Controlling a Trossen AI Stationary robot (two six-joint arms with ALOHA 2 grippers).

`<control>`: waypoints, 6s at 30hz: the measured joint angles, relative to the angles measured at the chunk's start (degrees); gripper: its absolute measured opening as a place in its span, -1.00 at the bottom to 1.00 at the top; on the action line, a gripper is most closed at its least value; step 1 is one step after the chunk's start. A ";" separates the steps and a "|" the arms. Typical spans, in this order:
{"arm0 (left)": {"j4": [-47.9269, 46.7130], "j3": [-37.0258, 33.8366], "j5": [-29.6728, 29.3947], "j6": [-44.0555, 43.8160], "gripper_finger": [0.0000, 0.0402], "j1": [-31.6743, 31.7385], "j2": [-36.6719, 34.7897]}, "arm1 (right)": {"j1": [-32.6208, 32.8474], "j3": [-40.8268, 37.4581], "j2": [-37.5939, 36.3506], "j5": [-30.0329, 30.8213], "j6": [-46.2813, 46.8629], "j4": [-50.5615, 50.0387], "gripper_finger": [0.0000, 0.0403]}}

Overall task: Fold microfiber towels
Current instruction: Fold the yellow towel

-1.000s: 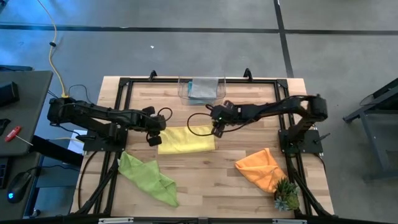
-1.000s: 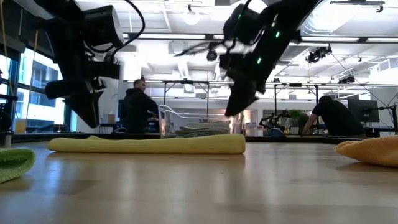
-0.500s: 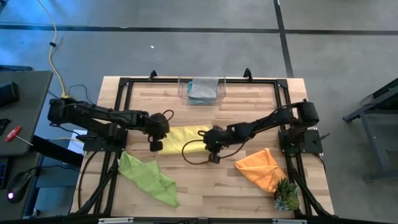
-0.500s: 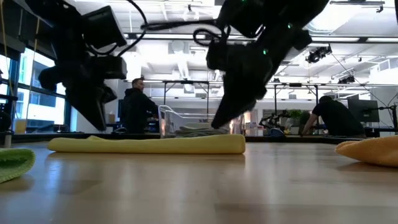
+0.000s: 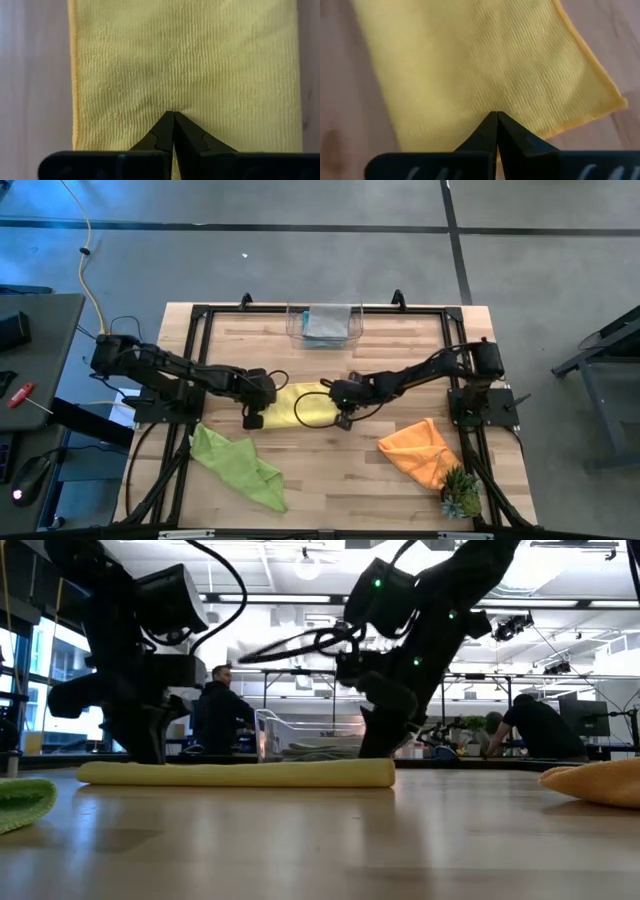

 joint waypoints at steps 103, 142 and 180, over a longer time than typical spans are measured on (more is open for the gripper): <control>35.91 -6.89 -5.75 -14.25 -1.00 -26.05 -0.64 | 23.56 18.79 14.46 18.07 -26.42 1.77 -0.13; 51.77 -6.76 4.44 7.15 -1.00 -2.19 3.62 | 27.98 21.05 6.59 16.64 -8.83 -13.82 -0.99; 77.25 -11.71 4.10 6.92 -1.00 14.47 12.56 | 11.15 16.72 -2.56 28.81 16.30 -36.28 -1.00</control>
